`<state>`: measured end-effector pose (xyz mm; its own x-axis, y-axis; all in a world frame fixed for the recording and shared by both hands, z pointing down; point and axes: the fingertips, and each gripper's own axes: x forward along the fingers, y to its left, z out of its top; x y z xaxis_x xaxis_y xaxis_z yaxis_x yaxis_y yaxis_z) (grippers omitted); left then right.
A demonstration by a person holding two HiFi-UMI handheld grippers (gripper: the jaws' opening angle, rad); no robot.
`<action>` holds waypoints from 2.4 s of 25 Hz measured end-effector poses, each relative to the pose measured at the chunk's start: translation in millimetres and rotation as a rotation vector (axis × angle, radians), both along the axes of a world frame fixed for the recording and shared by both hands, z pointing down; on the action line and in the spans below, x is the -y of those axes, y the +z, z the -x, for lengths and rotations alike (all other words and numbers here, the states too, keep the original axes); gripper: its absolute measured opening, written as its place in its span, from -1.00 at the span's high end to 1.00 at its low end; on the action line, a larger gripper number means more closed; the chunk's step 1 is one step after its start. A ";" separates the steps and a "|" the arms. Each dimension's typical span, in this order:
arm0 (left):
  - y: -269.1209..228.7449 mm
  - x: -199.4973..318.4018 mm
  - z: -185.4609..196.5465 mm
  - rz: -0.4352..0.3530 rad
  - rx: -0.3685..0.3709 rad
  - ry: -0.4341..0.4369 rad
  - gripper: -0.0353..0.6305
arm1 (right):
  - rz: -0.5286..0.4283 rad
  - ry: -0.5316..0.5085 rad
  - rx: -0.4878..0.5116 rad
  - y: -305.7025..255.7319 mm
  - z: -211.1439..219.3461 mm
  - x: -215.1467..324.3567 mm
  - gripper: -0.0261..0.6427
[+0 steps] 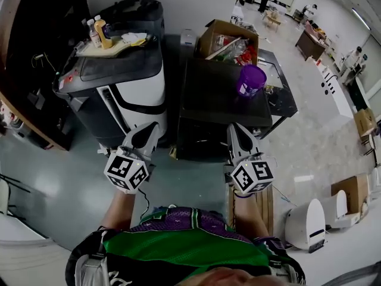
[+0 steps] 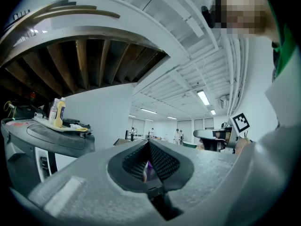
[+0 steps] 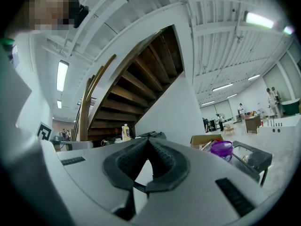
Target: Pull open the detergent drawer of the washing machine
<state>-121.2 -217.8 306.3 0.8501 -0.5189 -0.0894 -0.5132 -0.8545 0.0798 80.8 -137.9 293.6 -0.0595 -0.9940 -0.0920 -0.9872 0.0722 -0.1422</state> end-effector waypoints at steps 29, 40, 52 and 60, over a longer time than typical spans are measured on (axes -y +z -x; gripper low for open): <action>19.0 9.6 -41.0 0.056 0.006 -0.006 0.85 | 0.120 -0.179 0.183 63.1 -34.8 53.0 0.33; 45.2 -6.0 -73.1 0.097 0.025 -0.052 0.85 | 0.280 -0.298 0.296 173.3 -44.5 97.6 0.33; 64.1 -4.8 -105.3 0.083 0.107 -0.132 0.85 | 0.448 -0.349 0.462 319.0 -70.7 134.5 0.33; 81.6 11.8 -108.5 0.094 0.148 -0.192 0.85 | 0.547 -0.367 0.554 405.7 -72.4 157.3 0.33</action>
<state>-12.7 -229.6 387.9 0.7358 -0.6719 0.0847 -0.6770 -0.7331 0.0660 153.1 -295.2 699.3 -0.4738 -0.8338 0.2833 -0.6927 0.1542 -0.7046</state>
